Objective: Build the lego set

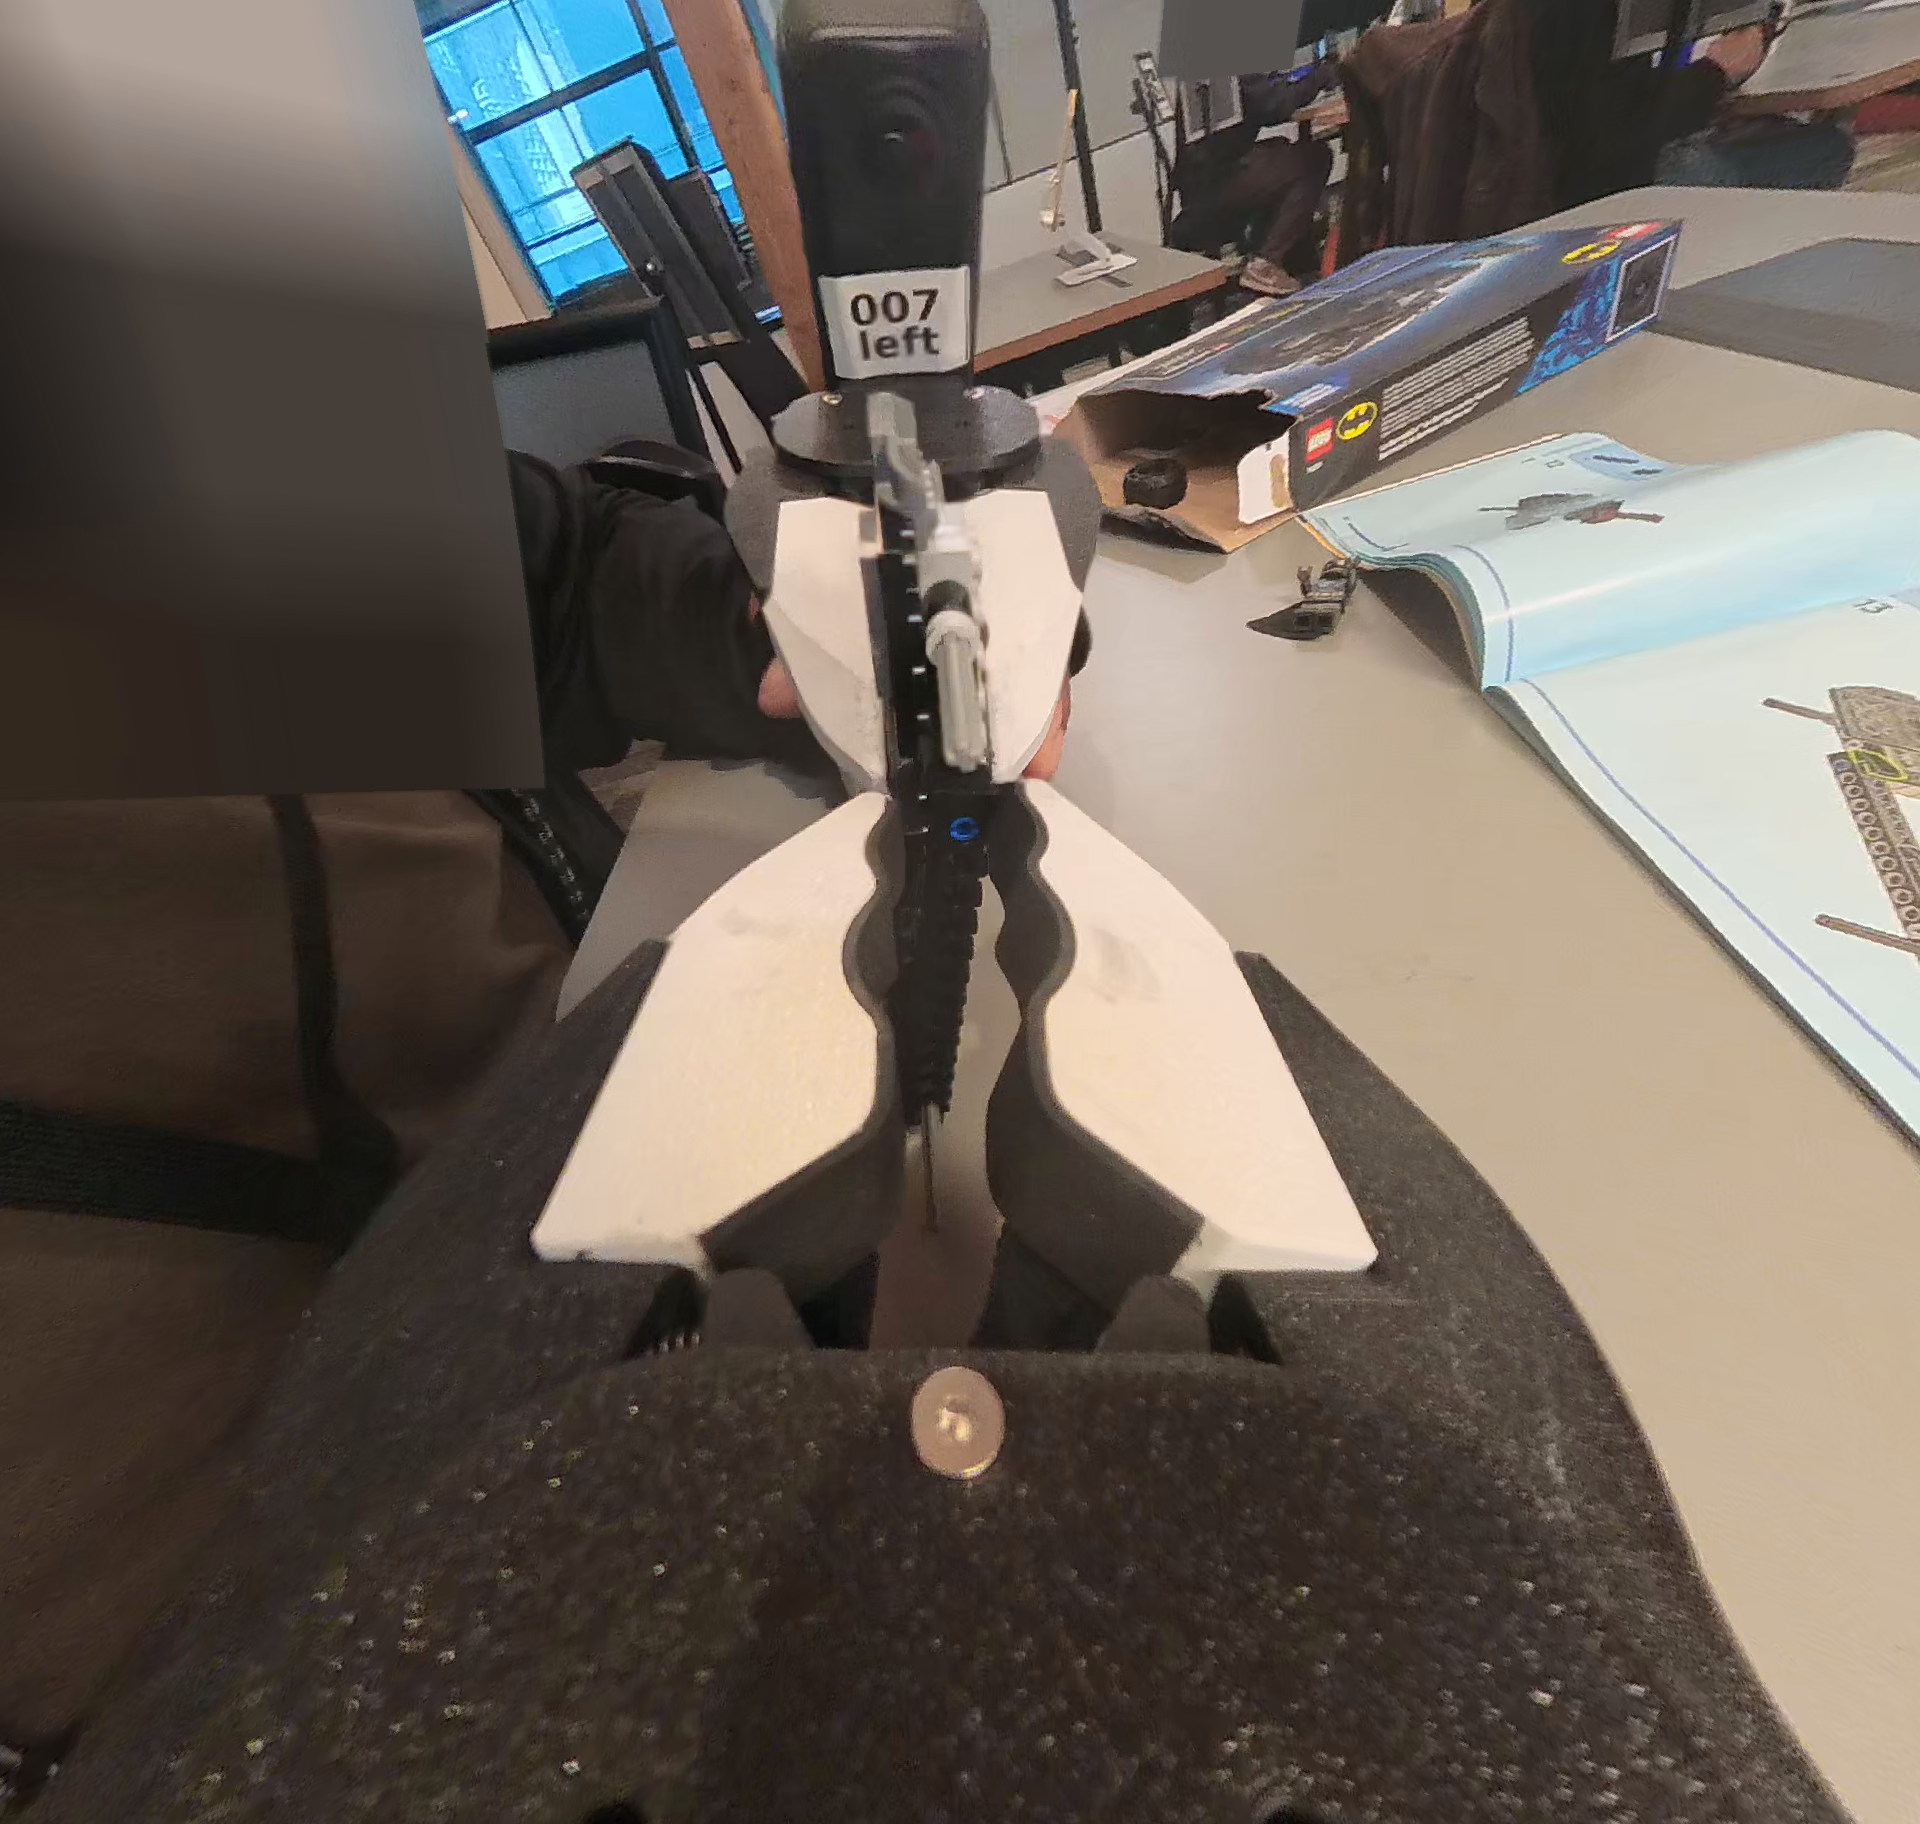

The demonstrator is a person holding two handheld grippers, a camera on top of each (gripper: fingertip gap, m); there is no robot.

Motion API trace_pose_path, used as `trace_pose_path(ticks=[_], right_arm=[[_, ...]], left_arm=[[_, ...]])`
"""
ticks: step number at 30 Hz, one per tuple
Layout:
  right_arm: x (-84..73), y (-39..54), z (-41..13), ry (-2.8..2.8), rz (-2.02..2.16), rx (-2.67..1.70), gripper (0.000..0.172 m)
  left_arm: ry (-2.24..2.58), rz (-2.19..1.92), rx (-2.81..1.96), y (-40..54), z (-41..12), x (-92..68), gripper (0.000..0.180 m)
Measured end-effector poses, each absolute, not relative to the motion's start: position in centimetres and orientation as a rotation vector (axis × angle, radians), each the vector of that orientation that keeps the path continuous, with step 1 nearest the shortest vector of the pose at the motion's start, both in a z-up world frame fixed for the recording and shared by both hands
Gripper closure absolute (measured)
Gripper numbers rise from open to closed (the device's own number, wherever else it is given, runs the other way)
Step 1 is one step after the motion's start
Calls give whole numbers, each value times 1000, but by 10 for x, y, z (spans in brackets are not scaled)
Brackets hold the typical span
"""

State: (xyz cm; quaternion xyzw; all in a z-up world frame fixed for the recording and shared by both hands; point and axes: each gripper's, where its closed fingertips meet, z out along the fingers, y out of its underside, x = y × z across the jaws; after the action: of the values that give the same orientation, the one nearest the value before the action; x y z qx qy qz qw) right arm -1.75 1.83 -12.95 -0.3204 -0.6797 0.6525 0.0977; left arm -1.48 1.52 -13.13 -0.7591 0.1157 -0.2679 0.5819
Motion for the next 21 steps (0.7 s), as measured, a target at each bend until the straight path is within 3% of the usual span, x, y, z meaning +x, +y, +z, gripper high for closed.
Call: trace_pose_path(ticks=[21], right_arm=[[-12,18,-138,-2206,1706,-908,154]], left_arm=[[279,-648,-1810,16,-134,-10,163]])
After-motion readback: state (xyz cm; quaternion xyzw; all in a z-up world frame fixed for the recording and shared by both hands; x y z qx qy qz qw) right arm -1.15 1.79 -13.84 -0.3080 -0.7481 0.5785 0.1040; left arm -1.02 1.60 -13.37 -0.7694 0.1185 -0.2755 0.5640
